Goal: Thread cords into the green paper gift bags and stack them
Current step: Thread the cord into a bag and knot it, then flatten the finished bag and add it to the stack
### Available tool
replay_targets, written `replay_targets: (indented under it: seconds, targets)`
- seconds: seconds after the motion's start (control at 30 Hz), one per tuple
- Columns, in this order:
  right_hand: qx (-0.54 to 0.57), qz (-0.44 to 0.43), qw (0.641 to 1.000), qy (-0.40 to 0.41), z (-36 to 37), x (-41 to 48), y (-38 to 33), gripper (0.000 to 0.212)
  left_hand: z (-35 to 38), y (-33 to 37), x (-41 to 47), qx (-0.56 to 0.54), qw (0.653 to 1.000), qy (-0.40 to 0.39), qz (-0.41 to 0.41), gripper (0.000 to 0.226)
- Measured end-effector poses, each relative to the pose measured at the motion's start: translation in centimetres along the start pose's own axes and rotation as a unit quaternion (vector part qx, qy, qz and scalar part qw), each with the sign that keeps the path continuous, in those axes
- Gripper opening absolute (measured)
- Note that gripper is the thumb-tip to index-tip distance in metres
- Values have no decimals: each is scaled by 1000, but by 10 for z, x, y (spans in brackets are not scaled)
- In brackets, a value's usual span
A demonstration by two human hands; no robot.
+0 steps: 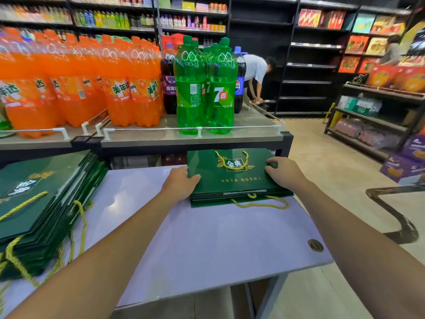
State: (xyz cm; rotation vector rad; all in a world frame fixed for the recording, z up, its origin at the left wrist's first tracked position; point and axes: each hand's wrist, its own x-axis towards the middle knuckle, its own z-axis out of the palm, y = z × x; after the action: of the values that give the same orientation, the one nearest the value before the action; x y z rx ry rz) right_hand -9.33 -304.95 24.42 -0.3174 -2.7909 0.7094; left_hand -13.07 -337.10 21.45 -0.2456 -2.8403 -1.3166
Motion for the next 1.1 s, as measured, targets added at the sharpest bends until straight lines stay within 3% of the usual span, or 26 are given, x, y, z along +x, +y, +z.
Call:
replay_targets:
  seconds: [0.1, 0.23, 0.43, 0.6, 0.7, 0.87, 1.03, 1.1]
  targets:
    - [-28, -4, 999, 26, -3, -3, -8, 43, -7, 8, -6, 0, 1000, 12, -10, 34]
    - [-27, -75, 994, 73, -3, -23, -41, 44, -27, 20, -24, 60, 997, 47, 3, 54]
    - [-11, -201, 979, 39, 33, -73, -113, 40, -79, 9, -73, 230, 955, 121, 140, 54]
    - [9, -266, 964, -4, 89, -117, -165, 45, -138, -6, -115, 338, 915, 148, 164, 56]
    - [-2, -295, 955, -28, 121, -140, -181, 45, -178, -19, -133, 366, 913, 122, 135, 57]
    - [-42, -333, 941, 30, 153, -162, -181, 40, -246, -51, -154, 392, 915, 90, 41, 66]
    - [13, -290, 957, -17, 149, -164, -178, 36, -255, -86, -169, 354, 932, -28, -78, 102]
    - [9, -293, 956, -18, 150, -164, -179, 33, -247, -96, -173, 349, 932, -57, -77, 101]
